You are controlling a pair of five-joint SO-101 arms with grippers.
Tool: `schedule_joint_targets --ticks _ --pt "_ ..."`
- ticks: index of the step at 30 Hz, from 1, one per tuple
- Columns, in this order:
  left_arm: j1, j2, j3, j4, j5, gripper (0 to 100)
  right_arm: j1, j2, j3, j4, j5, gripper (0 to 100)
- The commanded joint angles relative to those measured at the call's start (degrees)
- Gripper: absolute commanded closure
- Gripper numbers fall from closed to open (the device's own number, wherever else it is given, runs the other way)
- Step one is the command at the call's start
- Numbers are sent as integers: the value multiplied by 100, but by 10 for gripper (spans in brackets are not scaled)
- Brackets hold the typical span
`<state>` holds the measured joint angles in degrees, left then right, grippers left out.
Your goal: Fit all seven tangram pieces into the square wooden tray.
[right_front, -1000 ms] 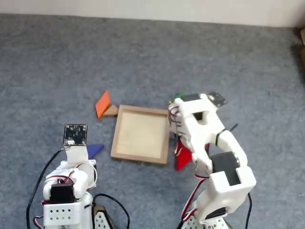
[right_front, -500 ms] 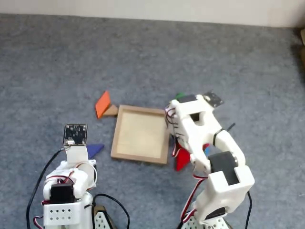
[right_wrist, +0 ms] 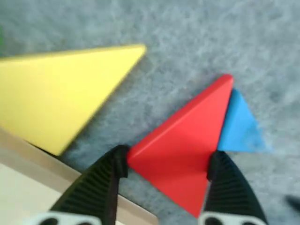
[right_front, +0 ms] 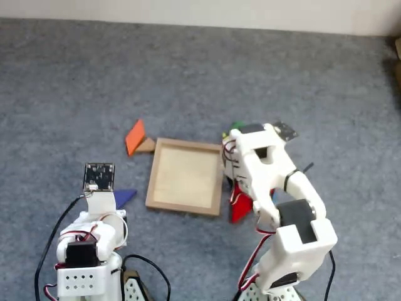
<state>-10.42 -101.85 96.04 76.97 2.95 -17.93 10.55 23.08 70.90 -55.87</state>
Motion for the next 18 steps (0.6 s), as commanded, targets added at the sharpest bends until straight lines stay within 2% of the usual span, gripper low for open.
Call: schedule_joint_targets --ticks 1,11,18 --pt "-66 -198 119 26 -44 994 101 -426 -497 470 492 894" --pt "-66 -198 119 26 -44 994 4 -1912 -646 637 1802 899" --pt "-66 -198 119 26 -44 994 -998 -2123 -620 374 2866 899"
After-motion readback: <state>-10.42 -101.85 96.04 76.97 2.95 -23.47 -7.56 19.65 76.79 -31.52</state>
